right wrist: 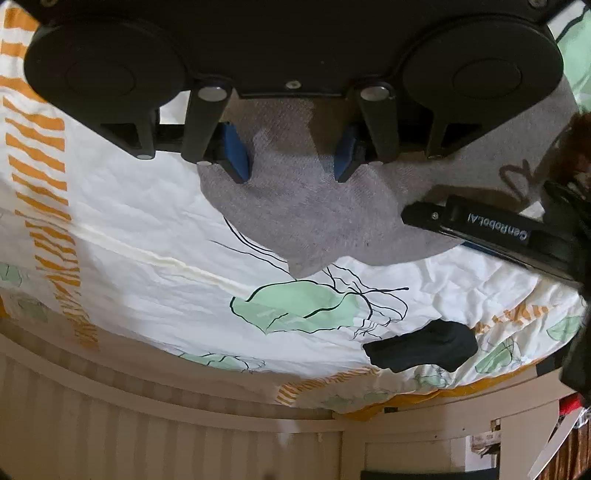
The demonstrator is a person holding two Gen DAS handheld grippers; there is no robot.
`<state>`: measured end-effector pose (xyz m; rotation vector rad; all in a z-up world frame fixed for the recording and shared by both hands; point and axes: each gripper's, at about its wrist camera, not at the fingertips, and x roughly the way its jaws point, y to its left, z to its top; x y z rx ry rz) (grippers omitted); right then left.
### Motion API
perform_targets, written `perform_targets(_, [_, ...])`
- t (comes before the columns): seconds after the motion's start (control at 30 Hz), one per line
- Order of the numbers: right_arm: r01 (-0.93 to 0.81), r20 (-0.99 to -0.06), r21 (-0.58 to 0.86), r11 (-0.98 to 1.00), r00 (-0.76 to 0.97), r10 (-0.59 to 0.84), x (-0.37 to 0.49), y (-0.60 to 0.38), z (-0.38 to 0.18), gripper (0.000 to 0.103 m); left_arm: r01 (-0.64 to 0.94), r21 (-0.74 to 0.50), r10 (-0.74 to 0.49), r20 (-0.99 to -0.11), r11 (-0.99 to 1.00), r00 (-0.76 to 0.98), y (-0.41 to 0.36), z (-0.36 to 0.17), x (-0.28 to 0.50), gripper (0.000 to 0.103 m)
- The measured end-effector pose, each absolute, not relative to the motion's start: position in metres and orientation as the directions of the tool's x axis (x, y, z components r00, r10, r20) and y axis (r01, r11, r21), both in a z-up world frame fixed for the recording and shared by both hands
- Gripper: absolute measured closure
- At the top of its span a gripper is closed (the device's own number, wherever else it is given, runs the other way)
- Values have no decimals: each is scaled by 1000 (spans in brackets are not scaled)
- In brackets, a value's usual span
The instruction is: Fold large clothes
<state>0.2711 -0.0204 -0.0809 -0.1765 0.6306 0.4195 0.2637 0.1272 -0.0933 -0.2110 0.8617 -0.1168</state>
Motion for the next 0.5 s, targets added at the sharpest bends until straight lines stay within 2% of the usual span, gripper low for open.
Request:
perform_targets(0.1, [-441,-608,-25,897,719,337,276,-20,-79,38,24,-249,-206,-740,968,640,130,-86,260,18])
perform_targets(0.2, [-437,-612,41,898,700,369,278,-32,-71,28,17,-324,-259,-725,946,638,140,-72,251,20])
perform_targets(0.27, [-420,-600,131,898,687,409,278,-48,-67,22,24,-352,-283,-708,936,647,148,-64,243,19])
perform_targets(0.33, [-390,-587,226,893,677,445,275,-69,-67,12,41,-362,-306,-718,931,625,151,-63,242,19])
perform_targets(0.5, [-292,-577,498,817,592,563,273,-117,-89,7,46,-447,-410,-769,893,491,163,-90,246,19])
